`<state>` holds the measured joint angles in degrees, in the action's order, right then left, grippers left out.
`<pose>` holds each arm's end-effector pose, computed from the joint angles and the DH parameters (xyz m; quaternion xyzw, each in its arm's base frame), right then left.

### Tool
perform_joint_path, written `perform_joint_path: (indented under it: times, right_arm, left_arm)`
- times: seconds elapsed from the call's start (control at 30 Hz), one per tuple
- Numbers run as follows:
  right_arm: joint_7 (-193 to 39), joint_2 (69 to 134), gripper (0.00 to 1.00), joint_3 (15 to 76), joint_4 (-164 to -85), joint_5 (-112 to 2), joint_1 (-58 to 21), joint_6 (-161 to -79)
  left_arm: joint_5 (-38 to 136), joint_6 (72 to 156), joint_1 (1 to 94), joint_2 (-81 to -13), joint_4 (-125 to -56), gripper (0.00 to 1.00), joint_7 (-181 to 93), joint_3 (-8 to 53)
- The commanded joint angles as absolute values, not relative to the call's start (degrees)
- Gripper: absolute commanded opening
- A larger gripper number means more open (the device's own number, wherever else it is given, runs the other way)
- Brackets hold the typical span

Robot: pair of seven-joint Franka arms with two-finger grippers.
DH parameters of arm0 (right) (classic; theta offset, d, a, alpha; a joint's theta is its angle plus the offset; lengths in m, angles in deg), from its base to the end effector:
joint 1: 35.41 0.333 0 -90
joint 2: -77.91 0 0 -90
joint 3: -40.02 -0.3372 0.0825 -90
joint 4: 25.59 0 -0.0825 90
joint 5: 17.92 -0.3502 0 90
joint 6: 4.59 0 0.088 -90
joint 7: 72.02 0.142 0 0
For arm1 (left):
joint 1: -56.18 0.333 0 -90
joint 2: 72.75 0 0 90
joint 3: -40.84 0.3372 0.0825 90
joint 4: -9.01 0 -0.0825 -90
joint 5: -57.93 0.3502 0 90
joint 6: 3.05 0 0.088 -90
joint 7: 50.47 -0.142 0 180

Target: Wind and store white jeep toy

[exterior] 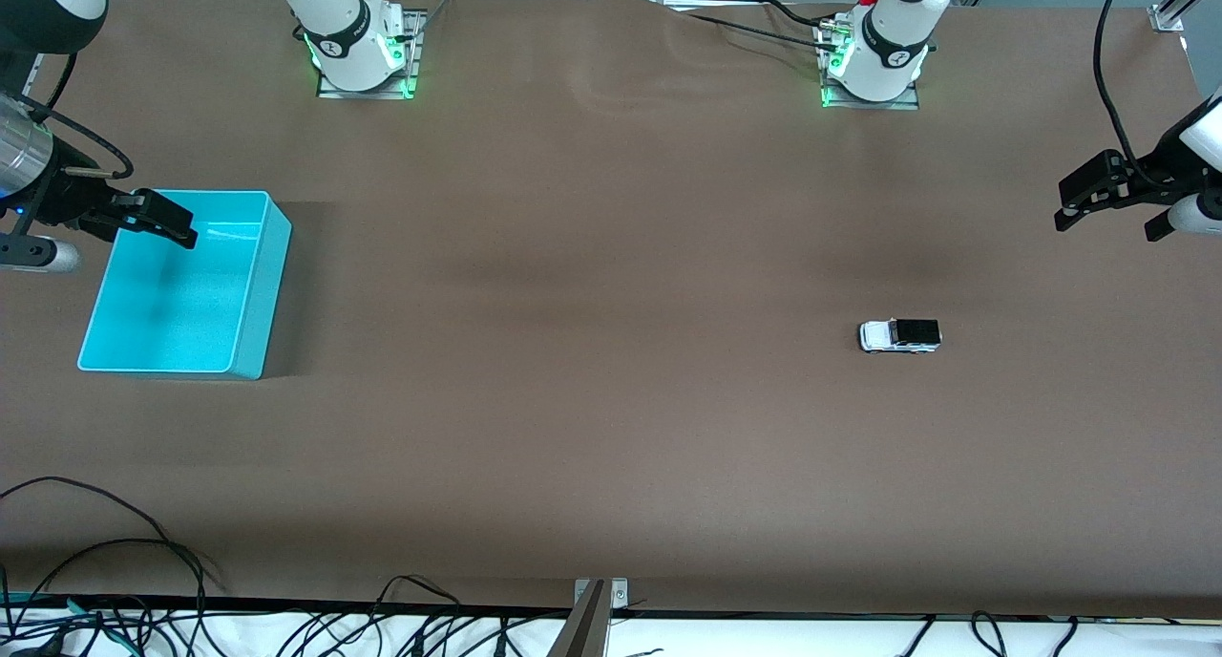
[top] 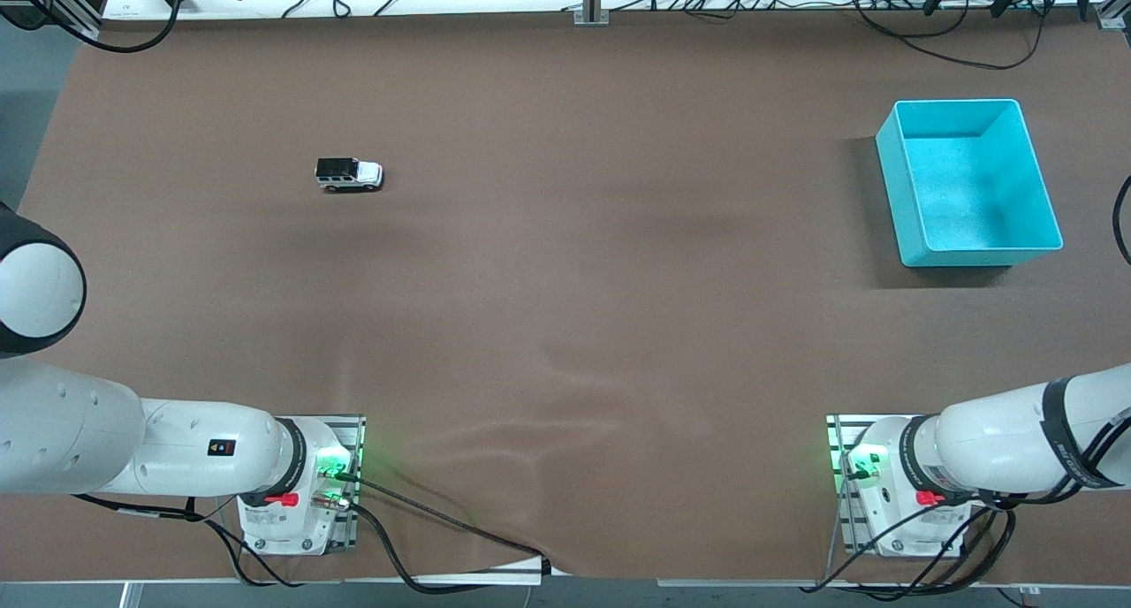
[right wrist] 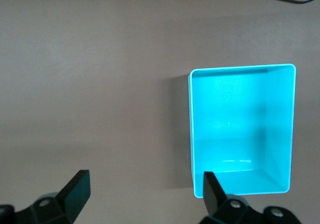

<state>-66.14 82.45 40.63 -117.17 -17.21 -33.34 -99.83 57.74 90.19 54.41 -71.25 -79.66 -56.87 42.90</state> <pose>0.5516 0.0126 0.5640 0.9992 -0.0379 -0.0072 0.0071 0.5372 0.0020 0.6123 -0.9982 0.0532 -0.0268 0.0004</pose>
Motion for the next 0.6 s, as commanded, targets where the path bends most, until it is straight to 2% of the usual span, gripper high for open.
perform_joint_path:
  times: [0.0, 0.57]
  right_arm:
    - [-66.22, 81.78, 1.00, 40.54, -117.88, -17.57, -33.57, -100.31]
    - [-66.49, 81.78, 1.00, 40.54, -117.88, -17.57, -33.57, -100.39]
  left_arm:
    - [58.81, 89.59, 54.51, -69.85, -77.73, 1.00, -58.30, 42.95]
    - [58.37, 89.59, 54.78, -69.85, -77.91, 1.00, -58.21, 42.95]
